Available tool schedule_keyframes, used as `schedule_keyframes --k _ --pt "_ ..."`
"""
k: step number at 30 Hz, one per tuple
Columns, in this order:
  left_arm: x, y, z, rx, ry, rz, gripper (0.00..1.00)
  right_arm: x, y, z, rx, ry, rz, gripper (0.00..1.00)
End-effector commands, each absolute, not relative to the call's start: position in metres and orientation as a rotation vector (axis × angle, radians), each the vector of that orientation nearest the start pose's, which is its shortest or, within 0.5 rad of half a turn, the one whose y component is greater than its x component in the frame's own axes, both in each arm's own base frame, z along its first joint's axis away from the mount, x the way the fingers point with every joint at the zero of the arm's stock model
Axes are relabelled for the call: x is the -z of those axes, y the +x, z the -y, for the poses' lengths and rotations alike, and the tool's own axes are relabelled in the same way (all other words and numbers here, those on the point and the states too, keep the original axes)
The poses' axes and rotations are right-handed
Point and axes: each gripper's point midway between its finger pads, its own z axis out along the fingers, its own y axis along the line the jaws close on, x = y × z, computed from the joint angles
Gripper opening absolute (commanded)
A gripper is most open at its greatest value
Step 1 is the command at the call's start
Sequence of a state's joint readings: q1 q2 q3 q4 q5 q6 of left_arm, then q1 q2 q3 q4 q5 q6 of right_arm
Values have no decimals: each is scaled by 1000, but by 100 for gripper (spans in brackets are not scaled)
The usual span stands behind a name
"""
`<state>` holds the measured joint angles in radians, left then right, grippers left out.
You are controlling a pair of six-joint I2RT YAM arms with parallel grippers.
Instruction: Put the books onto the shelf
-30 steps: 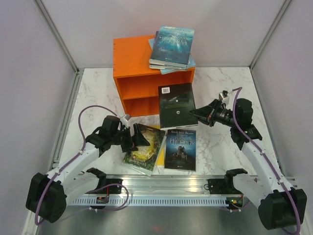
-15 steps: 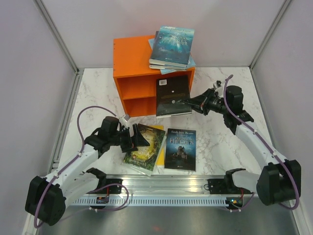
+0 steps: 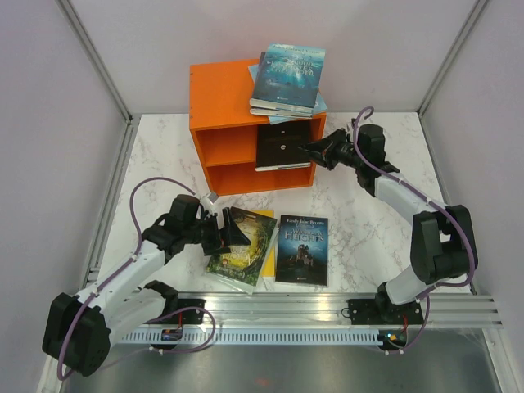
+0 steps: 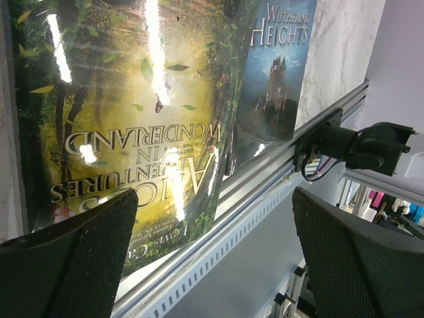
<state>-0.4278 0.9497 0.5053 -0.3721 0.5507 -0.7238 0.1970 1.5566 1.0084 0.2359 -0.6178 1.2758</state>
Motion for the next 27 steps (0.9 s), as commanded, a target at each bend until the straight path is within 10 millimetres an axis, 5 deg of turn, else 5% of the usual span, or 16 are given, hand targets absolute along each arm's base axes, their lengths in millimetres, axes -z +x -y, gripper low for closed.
schedule_keyframes --k 1,4,6,7,15,20,23,27 --pt "-113 169 204 1150 -17 -2544 100 -247 434 -206 -1465 690 -1927 17" --pt "-112 170 204 1145 -10 -2542 100 -231 430 -204 -1447 719 -1950 62" --pt "-111 169 203 1142 -11 -2549 100 -220 426 -201 -1429 740 -1966 73" --pt "-111 169 203 1141 -10 -2550 100 -218 424 -201 -1425 746 -1974 89" --pt "-109 171 204 1136 -9 -2555 100 -205 400 -194 -1398 749 -2019 95" --pt "-106 170 204 1137 -15 -2563 100 -218 383 -195 -1448 725 -1990 92" --pt "-104 171 203 1133 -20 -2567 100 -223 375 -196 -1466 723 -1984 89" --pt "-102 170 204 1137 -24 -2574 100 -227 368 -200 -1493 701 -1981 72"
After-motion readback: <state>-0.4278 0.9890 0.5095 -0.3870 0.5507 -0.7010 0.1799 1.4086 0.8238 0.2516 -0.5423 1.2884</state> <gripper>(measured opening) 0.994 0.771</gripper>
